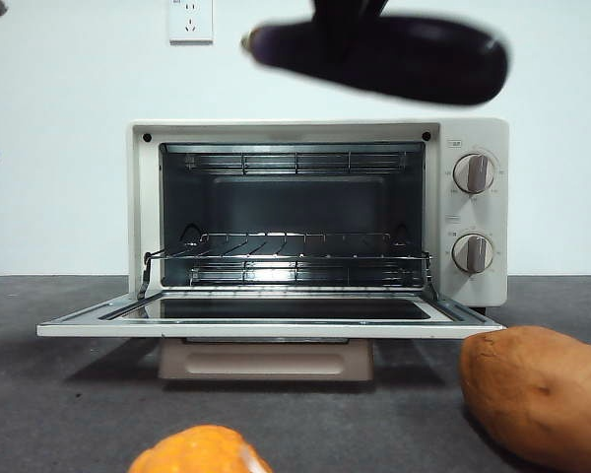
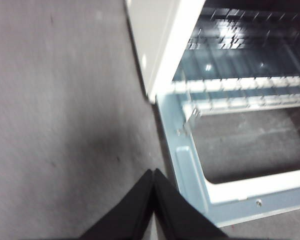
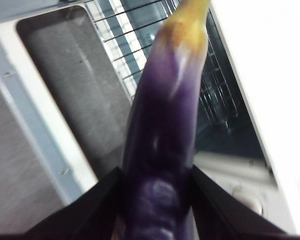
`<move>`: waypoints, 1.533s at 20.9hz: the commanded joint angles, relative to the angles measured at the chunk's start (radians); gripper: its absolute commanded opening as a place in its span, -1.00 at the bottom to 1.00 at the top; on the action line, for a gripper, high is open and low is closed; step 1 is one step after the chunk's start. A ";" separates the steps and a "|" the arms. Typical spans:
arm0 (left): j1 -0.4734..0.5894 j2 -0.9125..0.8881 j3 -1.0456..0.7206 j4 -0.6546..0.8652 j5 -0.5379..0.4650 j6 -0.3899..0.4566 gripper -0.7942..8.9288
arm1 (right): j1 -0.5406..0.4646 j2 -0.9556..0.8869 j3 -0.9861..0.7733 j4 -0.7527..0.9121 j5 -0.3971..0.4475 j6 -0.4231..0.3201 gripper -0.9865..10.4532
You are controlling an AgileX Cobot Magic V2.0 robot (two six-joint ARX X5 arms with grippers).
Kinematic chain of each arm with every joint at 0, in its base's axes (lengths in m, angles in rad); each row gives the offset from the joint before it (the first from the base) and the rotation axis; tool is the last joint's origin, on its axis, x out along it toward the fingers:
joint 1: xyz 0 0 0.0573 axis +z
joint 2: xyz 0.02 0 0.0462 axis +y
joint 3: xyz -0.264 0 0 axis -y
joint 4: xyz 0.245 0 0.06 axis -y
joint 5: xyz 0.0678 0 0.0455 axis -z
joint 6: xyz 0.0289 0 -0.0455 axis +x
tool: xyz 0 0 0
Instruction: Take the eggplant from the table,put the eggplant in the oven
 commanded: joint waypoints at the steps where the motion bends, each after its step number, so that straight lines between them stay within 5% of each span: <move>1: 0.024 0.006 -0.015 0.030 0.041 -0.025 -0.82 | -0.014 0.069 0.014 0.072 0.001 -0.100 -0.56; 13: 0.120 0.007 -0.021 0.042 0.120 -0.028 -0.82 | -0.073 0.300 0.014 0.336 0.019 -0.368 -0.56; 21: 0.124 0.007 -0.021 0.041 0.132 -0.028 -0.82 | -0.143 0.402 0.014 0.504 0.080 -0.401 -0.56; 32: 0.124 0.007 -0.021 0.040 0.150 -0.028 -0.82 | -0.156 0.411 0.014 0.491 0.029 -0.368 -0.37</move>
